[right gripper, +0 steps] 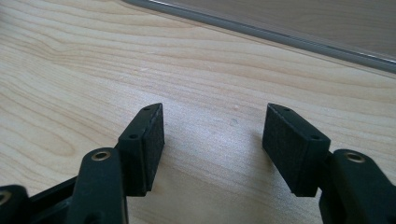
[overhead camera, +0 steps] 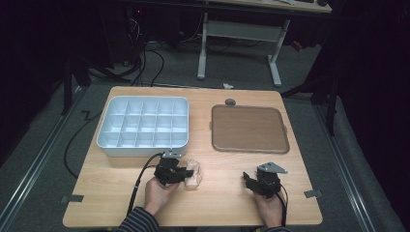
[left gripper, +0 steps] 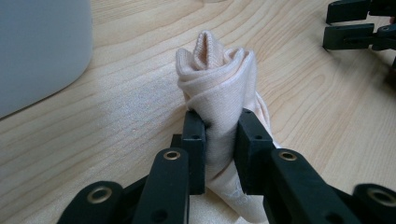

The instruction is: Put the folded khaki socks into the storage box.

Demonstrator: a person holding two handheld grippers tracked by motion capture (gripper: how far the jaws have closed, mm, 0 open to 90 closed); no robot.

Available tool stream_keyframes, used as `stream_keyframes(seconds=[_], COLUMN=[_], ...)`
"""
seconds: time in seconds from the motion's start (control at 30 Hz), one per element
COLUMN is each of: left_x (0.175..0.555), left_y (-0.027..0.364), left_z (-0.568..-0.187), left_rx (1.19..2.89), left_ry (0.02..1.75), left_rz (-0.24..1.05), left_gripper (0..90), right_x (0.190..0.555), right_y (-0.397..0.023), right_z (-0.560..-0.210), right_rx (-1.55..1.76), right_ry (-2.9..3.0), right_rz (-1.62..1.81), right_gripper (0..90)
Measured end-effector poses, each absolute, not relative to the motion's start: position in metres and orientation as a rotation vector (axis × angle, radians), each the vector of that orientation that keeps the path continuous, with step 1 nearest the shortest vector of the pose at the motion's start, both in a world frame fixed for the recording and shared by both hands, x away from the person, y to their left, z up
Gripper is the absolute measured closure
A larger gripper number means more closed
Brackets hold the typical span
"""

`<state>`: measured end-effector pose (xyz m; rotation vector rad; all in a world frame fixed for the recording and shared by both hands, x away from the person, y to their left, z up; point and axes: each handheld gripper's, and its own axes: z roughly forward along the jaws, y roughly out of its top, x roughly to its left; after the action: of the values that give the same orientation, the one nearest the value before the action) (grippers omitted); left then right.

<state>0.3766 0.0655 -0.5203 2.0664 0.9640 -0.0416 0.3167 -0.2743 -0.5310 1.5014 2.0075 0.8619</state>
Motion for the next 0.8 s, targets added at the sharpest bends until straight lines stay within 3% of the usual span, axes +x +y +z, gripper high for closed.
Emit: stream_keyframes(seconds=[0.8], left_x=[0.375], left_y=[0.09], left_z=[-0.505], left_rx=[2.038], left_ry=[0.965], left_rz=[-0.041], left_gripper=[76.4], right_x=[0.317], right_y=[-0.274], right_z=[-0.531], right_rx=[1.491], right_ry=[2.018], right_rz=[0.862], right_gripper=[38.5])
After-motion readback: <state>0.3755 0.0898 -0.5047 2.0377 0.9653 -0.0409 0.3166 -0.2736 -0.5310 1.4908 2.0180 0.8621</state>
